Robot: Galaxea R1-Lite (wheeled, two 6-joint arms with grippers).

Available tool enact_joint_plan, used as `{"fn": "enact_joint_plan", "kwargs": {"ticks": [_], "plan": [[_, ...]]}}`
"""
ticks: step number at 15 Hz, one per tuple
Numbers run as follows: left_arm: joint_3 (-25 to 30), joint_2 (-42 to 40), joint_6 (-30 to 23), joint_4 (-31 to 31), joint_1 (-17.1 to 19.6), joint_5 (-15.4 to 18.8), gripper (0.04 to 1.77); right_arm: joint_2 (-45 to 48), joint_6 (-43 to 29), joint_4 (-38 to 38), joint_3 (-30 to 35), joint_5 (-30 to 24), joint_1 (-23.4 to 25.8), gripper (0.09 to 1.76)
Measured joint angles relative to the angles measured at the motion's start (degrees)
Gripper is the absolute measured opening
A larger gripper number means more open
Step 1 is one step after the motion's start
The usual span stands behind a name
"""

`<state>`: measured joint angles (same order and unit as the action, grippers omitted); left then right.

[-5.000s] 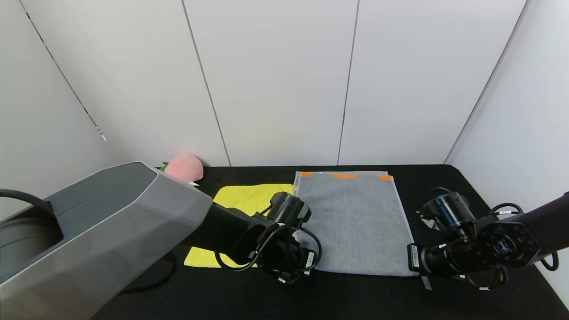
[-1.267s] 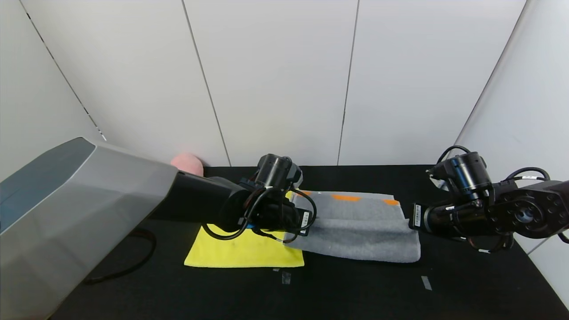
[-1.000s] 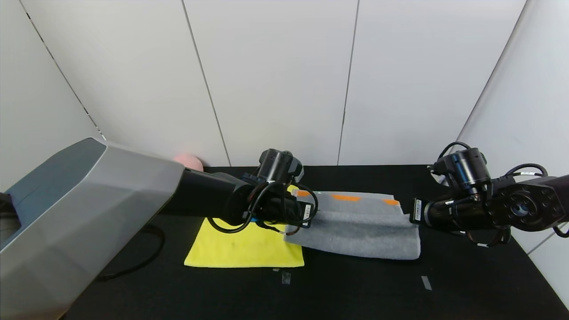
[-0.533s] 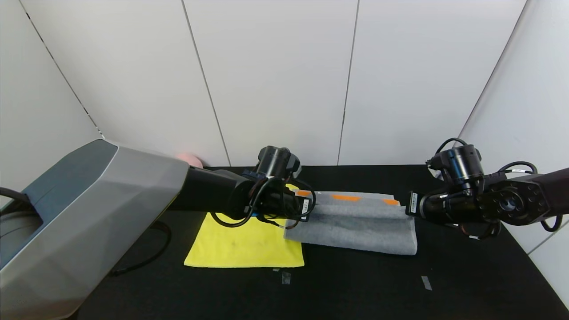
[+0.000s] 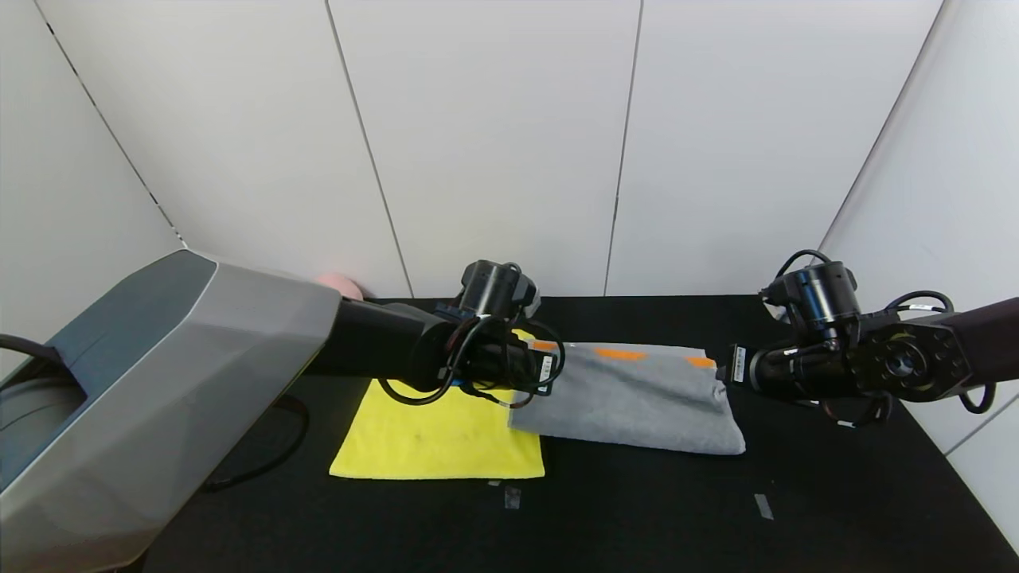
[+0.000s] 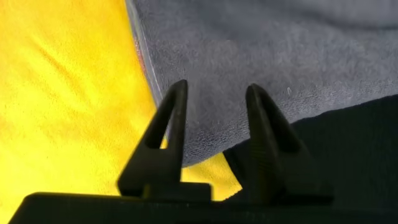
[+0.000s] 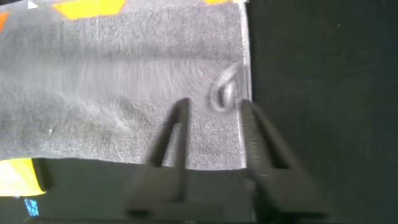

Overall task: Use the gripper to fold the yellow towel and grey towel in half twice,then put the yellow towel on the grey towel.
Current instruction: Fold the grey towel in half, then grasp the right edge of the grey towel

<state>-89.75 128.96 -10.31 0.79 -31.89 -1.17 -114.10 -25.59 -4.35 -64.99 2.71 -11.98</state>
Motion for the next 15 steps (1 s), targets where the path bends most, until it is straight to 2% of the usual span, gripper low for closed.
{"fn": "enact_joint_plan", "kwargs": {"ticks": [2, 6, 11, 15], "plan": [[-0.1, 0.0, 0.0, 0.0, 0.0, 0.0, 0.96, 0.0, 0.0, 0.0, -0.2, 0.8, 0.0, 0.96], [-0.2, -0.6, 0.1, 0.0, 0.0, -0.4, 1.27, 0.4, 0.1, 0.0, -0.2, 1.9, -0.1, 1.26], [0.5, -1.6, -0.5, 0.1, 0.0, -0.7, 1.48, 1.0, 0.0, 0.2, 0.4, 2.0, 0.0, 1.47], [1.3, -2.7, -0.8, 0.3, 0.0, -0.8, 1.57, 1.3, -0.1, 0.4, 0.9, 2.2, 0.1, 1.56]]}}
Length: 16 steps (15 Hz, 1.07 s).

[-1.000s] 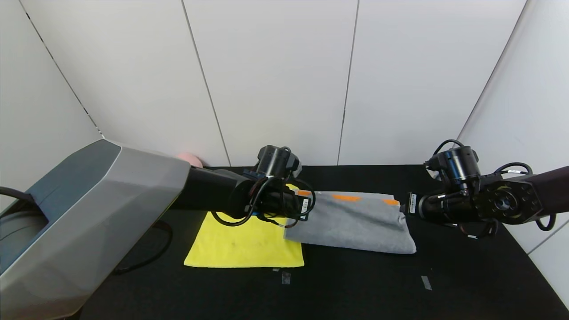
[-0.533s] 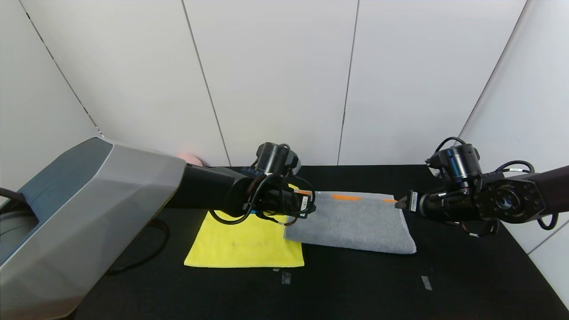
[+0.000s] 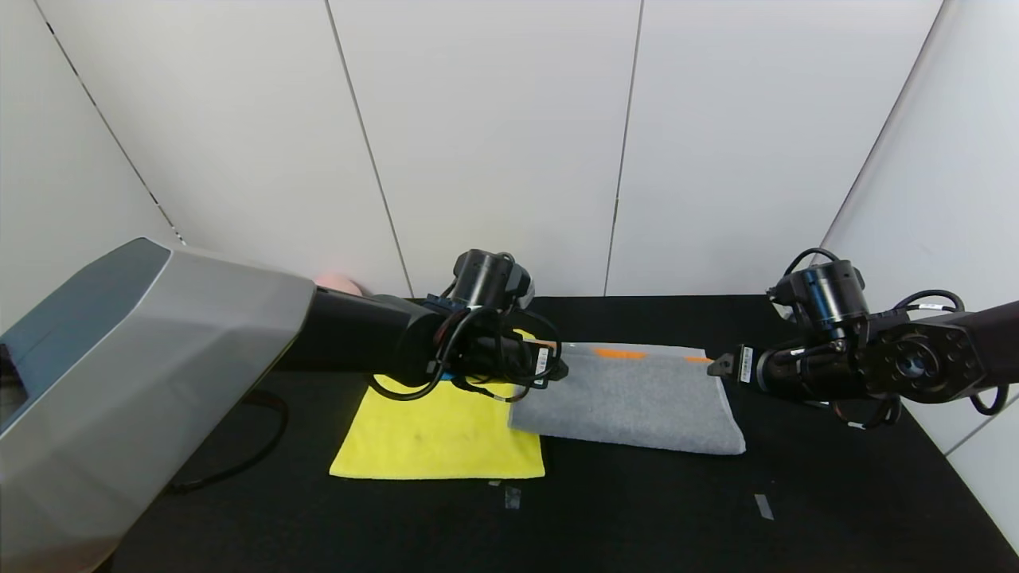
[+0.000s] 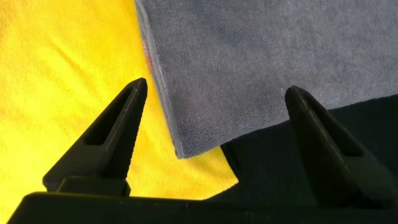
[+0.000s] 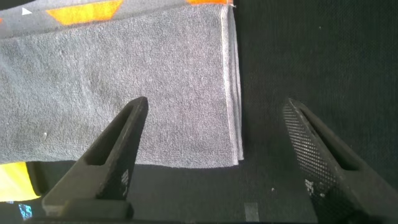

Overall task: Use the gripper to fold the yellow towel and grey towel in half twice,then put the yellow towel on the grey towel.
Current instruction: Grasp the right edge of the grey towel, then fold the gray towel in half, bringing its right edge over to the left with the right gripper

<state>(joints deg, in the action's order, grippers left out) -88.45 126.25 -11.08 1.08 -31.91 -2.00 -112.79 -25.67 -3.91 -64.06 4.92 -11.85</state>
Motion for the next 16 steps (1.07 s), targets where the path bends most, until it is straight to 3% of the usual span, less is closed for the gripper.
{"fn": "enact_joint_plan", "kwargs": {"ticks": [16], "plan": [[2.7, -2.1, -0.7, -0.4, 0.0, -1.6, 1.70, -3.9, -0.2, -0.5, 1.8, 0.1, -0.6, 1.69]]}}
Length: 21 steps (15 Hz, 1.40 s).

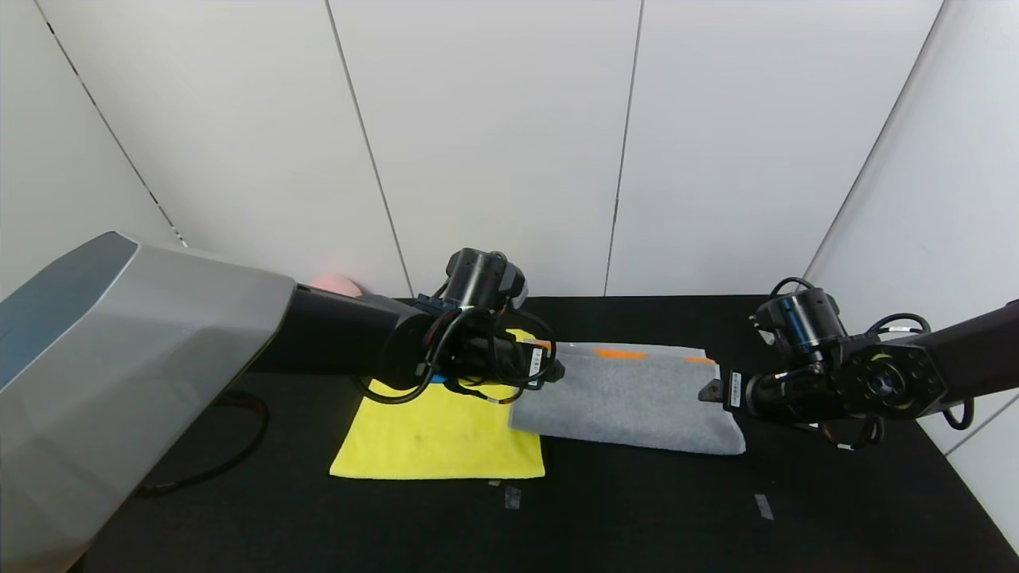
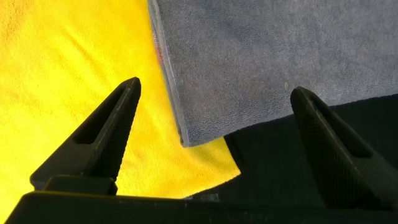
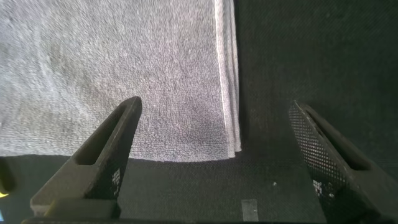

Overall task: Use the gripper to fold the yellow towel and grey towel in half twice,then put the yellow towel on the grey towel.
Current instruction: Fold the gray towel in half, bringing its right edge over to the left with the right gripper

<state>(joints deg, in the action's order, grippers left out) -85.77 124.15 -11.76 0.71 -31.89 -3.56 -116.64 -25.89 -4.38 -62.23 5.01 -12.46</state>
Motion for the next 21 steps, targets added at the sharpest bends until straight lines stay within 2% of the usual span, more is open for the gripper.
{"fn": "enact_joint_plan", "kwargs": {"ticks": [7, 21], "plan": [[0.4, -0.1, -0.1, 0.0, 0.0, 0.0, 1.70, -3.5, -0.1, -2.4, -0.5, -0.1, -0.3, 1.70], [0.9, -0.2, 0.0, 0.0, -0.2, 0.0, 1.71, -7.7, -0.1, -2.5, -3.2, -0.3, -1.3, 1.70]]}}
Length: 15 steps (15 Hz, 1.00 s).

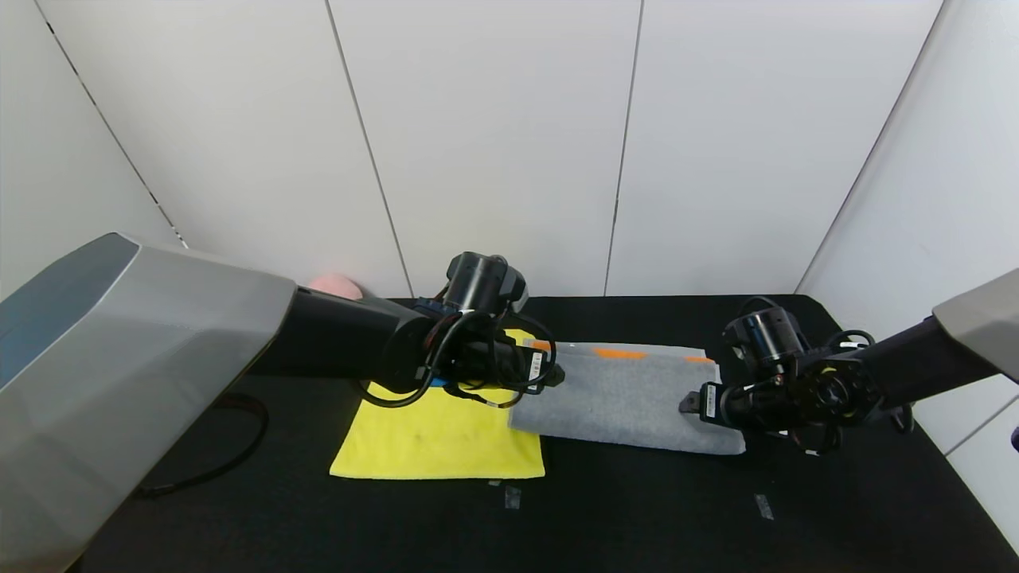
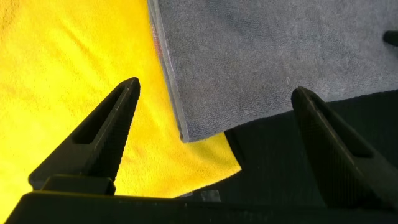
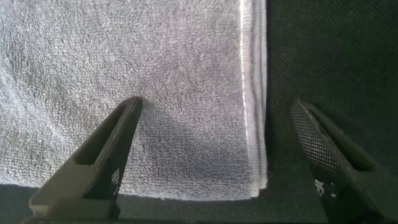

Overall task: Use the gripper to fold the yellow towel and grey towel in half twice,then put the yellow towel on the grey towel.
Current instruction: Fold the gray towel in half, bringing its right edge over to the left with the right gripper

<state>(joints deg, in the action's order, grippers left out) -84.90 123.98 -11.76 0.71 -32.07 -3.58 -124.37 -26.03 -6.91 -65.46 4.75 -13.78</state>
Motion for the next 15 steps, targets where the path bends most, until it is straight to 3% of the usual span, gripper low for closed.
{"fn": "enact_joint_plan", "kwargs": {"ticks": [15], "plan": [[-0.1, 0.0, -0.1, 0.0, 0.2, -0.1, 1.72, -0.5, -1.0, 0.0, 0.3, 0.0, -2.5, 1.70]]}}
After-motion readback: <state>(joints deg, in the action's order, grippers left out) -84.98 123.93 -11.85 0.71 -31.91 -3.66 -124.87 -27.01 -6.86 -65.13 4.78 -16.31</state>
